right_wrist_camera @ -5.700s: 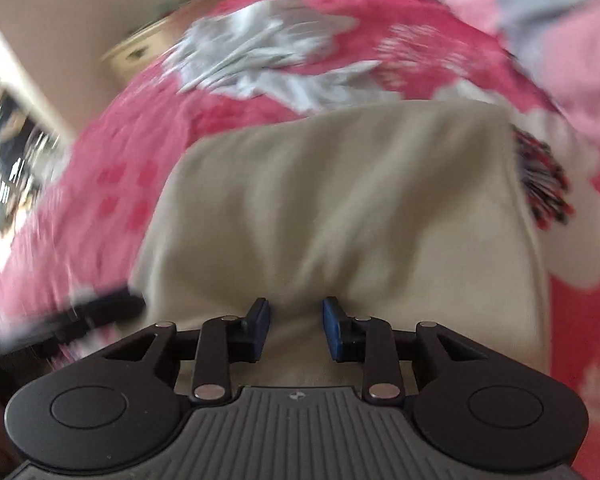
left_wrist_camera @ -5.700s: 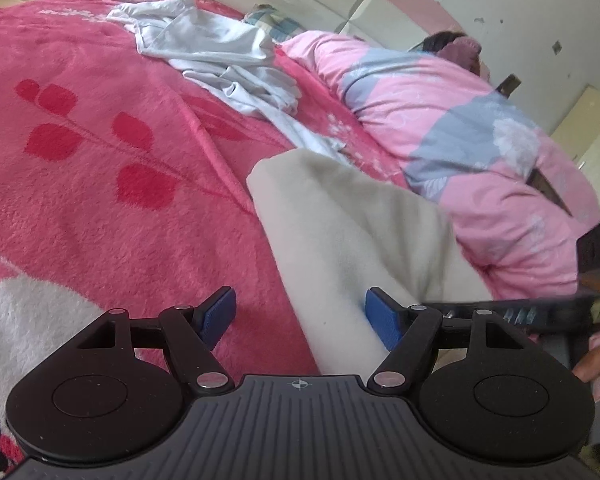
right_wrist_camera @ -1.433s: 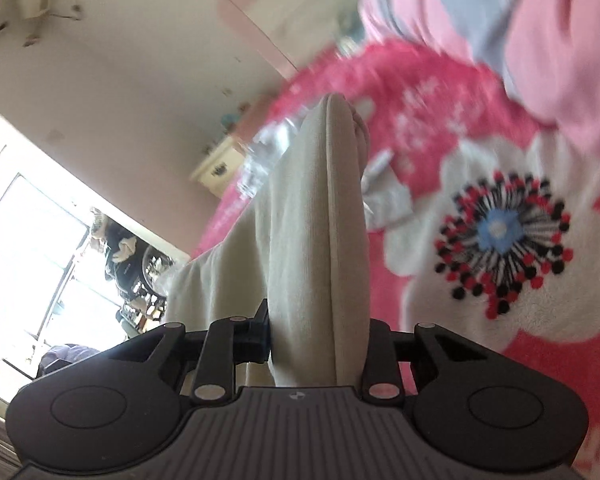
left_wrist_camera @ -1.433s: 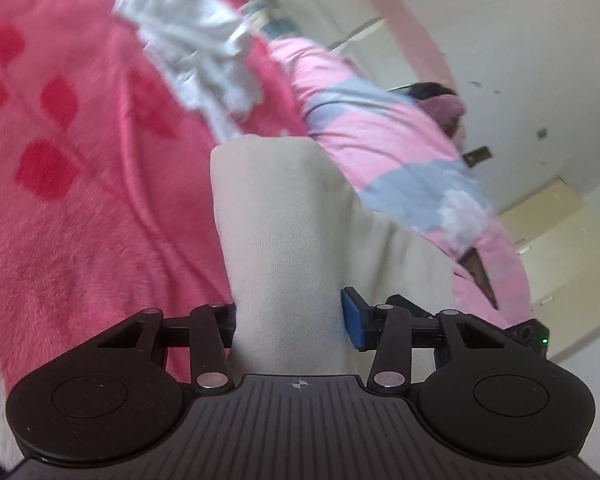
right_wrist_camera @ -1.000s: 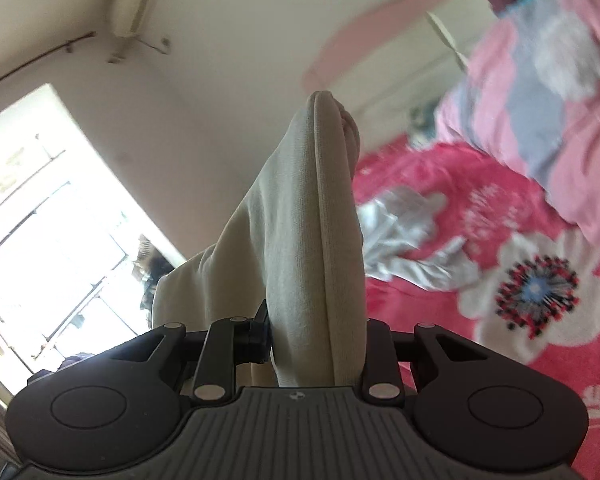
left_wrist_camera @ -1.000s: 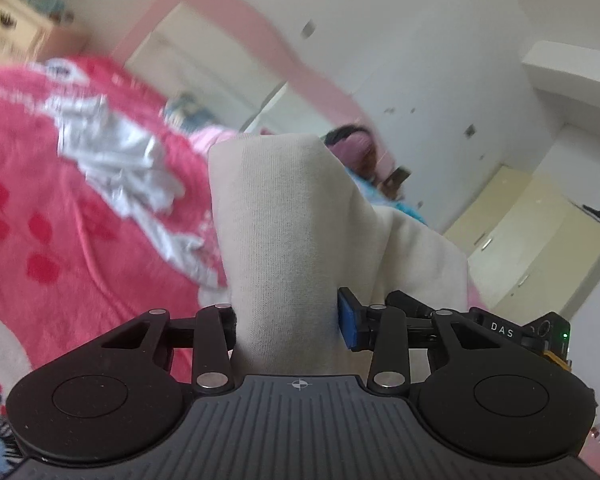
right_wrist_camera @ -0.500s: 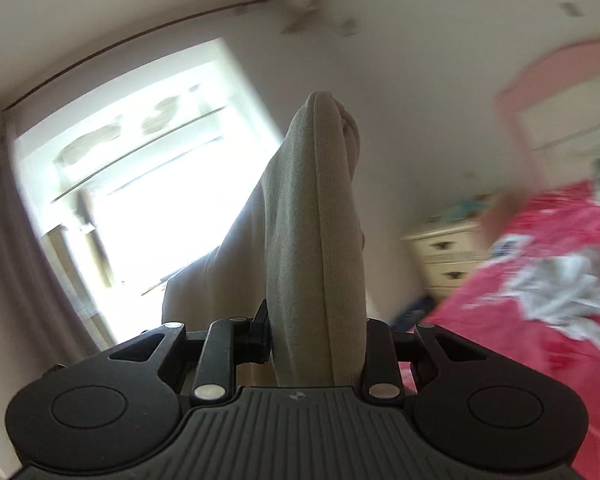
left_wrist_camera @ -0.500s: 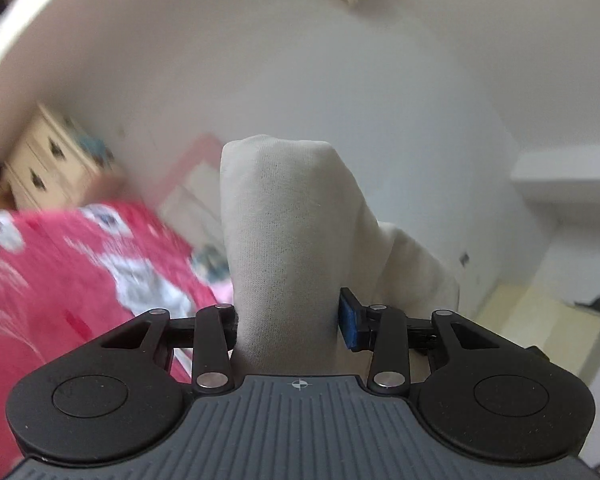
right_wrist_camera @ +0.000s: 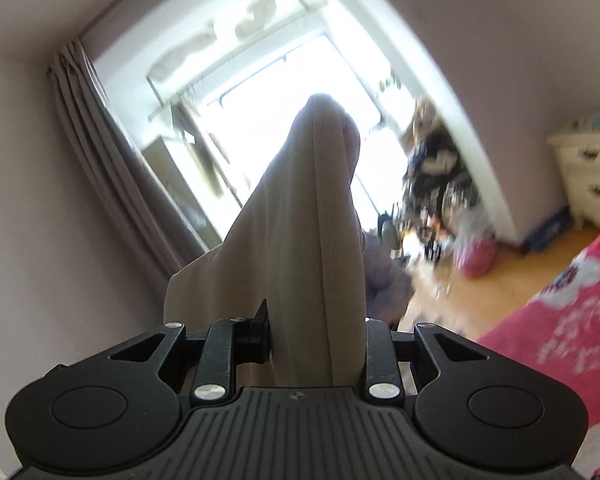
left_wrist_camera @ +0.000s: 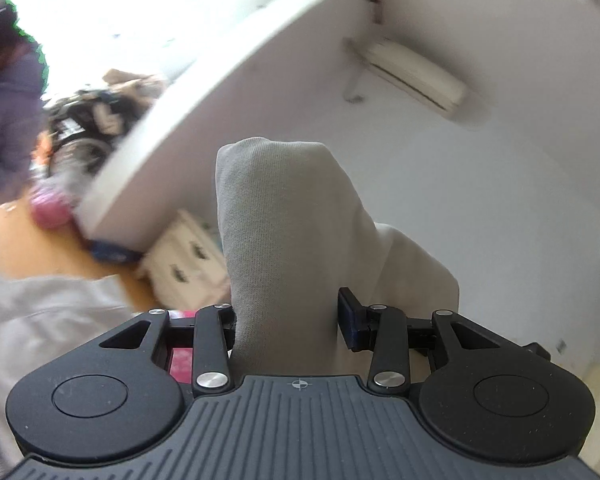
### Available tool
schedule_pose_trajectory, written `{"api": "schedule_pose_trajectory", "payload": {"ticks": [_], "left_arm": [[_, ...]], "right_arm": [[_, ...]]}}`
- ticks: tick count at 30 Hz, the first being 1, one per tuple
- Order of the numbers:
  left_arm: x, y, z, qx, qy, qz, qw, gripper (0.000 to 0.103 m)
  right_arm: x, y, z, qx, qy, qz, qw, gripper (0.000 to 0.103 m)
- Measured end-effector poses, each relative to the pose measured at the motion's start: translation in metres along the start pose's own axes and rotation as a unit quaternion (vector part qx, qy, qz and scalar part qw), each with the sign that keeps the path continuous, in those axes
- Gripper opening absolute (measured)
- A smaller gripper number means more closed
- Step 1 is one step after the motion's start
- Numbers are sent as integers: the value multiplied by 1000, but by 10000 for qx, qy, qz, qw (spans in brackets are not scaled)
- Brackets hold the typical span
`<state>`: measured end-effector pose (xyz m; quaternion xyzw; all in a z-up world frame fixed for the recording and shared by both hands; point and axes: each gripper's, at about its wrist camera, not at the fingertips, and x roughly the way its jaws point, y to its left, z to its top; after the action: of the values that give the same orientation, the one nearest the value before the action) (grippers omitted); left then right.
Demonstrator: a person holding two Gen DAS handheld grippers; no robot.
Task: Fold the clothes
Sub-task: 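Lift the folded jacket with both grippers and carry it off the bed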
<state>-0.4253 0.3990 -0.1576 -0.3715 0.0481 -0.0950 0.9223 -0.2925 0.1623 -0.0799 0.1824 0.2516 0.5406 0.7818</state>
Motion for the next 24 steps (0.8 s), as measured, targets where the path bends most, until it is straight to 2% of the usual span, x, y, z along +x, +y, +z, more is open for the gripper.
{"api": "schedule_pose_trajectory", "payload": {"ticks": [6,11,17,18,24], "left_arm": [[0,44,-6,-668,163,597,9958,38],[16,69,-8,-1159,263,857,9892,38],[20,106,4,-1421,434,1257,9809,38],[9,111,7,-1423,472,1330,9797,38],[9,131,7,-1466,561,1638,9739,38]], "right_arm": [[59,-27,-9,314,715,-111,9969,30],[96,-46,-12,587,1055,-156,9926,30],[135,-75,-22,916,1437,-220,9851,30],[142,-80,-23,970,1500,-230,9836,29],[167,-106,-29,1261,1810,-179,9752,29]]}}
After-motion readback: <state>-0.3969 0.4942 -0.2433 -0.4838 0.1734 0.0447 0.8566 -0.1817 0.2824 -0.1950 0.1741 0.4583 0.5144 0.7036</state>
